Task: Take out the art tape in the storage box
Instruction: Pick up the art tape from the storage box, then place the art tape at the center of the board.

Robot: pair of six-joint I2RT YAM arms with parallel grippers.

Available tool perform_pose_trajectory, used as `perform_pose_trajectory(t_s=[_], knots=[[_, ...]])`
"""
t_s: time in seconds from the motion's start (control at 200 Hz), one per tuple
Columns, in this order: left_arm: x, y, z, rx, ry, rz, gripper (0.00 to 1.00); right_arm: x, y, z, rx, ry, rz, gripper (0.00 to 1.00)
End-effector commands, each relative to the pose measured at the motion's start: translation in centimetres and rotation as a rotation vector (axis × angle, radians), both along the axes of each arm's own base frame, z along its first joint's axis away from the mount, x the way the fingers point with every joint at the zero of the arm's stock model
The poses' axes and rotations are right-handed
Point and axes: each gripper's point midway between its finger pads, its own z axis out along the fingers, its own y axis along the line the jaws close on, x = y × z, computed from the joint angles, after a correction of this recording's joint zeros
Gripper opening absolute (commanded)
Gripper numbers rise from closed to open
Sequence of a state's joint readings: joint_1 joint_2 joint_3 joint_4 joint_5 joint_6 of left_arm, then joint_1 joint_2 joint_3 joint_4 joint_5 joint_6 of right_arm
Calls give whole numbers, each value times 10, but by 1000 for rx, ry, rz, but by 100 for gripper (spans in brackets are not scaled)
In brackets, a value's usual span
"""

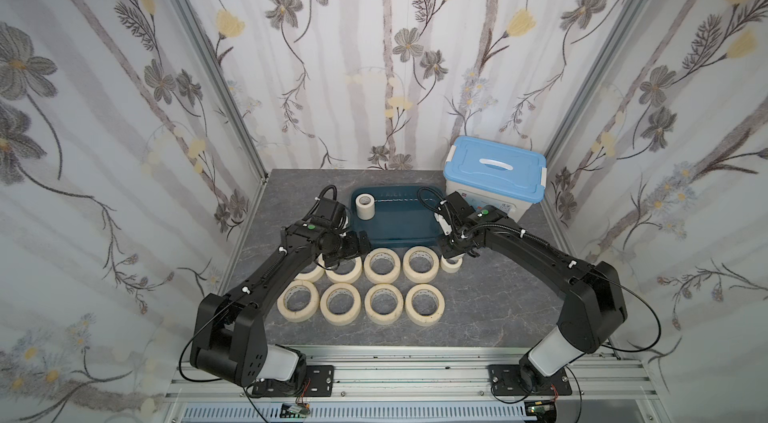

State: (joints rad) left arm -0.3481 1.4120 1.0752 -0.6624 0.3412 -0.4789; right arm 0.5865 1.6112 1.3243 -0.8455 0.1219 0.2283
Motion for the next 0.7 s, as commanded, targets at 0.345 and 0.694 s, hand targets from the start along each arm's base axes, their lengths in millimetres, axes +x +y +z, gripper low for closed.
perform_pose_trajectory(t_s=[0.345, 0.694], knots=[[-4, 6, 3, 28, 3, 12, 100, -54, -10, -30, -15, 81, -30, 20], [-3, 10, 9, 49, -2, 14, 100, -71, -12, -58, 8, 119, -45, 20]])
